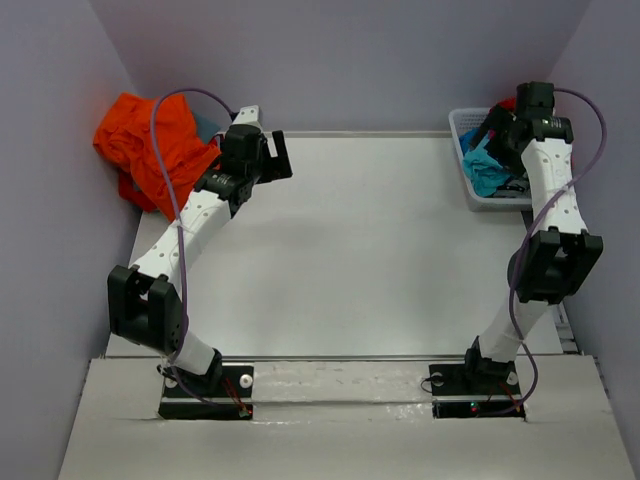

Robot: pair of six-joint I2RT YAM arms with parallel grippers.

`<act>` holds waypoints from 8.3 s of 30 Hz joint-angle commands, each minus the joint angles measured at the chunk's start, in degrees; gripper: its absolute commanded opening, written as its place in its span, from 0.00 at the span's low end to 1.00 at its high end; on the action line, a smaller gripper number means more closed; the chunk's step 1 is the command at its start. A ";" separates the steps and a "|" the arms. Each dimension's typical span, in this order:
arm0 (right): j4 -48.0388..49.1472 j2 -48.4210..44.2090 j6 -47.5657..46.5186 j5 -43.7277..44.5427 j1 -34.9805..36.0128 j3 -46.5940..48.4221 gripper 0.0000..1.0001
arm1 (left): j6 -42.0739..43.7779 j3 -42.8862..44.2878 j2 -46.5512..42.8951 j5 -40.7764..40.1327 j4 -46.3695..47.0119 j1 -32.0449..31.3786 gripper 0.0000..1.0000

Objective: Fold and stack the t-shirts
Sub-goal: Pick up the crumpled T-shirt from the bin, then move the crumpled T-shirt to the center of the board, then flatten out the crumpled T-shirt at the center of the board.

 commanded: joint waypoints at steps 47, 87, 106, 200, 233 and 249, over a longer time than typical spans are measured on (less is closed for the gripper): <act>1.88 -6.71 -2.17 -9.41 6.74 -0.03 0.07 | -0.85 1.99 2.78 5.31 1.26 0.52 0.99; -5.51 -15.43 -7.01 -16.00 21.07 -14.16 0.57 | -0.32 -5.13 -4.43 -0.58 1.35 -2.73 0.99; 4.77 -12.27 -1.65 -14.51 23.36 -42.30 0.45 | 0.82 -5.22 -4.60 -1.11 0.03 -2.73 0.99; 0.65 -31.18 -5.86 6.39 33.90 -5.31 0.07 | -0.59 -14.18 -7.59 -0.23 1.79 -6.69 0.99; 2.23 -26.94 -10.08 19.42 44.45 -0.73 0.07 | -2.43 -19.45 -0.99 11.03 -5.06 -23.47 0.42; 1.52 -27.47 -9.56 17.57 44.45 -0.82 0.07 | -3.31 -14.46 6.98 8.39 -7.87 -25.15 0.58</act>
